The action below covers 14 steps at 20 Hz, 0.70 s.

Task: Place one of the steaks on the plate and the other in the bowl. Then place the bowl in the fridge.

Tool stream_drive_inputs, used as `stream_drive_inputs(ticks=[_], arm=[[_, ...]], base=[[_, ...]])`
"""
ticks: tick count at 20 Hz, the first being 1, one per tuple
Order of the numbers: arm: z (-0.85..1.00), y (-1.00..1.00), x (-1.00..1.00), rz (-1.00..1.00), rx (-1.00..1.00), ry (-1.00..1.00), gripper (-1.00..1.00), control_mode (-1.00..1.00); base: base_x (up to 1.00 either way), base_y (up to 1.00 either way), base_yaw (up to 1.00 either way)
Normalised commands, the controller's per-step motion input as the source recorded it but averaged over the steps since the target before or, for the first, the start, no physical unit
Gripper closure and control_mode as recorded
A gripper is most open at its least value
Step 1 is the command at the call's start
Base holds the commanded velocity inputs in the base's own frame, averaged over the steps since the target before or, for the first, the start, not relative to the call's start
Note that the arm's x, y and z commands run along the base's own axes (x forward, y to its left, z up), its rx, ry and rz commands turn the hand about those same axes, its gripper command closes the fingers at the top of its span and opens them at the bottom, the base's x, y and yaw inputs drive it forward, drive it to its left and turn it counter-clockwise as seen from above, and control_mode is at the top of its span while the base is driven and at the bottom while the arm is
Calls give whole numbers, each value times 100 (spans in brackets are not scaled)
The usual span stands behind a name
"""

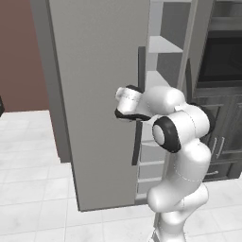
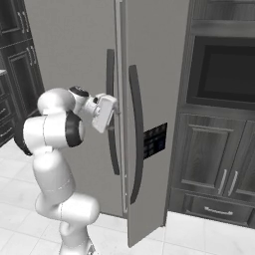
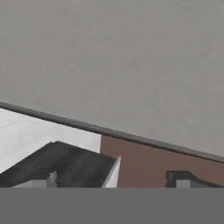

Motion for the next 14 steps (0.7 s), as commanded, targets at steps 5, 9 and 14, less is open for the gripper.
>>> stream_drive_inputs(ticks=[5, 9, 14], arm=[[-4, 0, 92, 26, 13, -8, -100, -100], [-15, -48, 14, 12, 0, 1, -100, -100], [-16, -80, -9, 6, 0, -1, -100, -100]], base=[[0, 0, 0], [0, 0, 0], [0, 0, 0]])
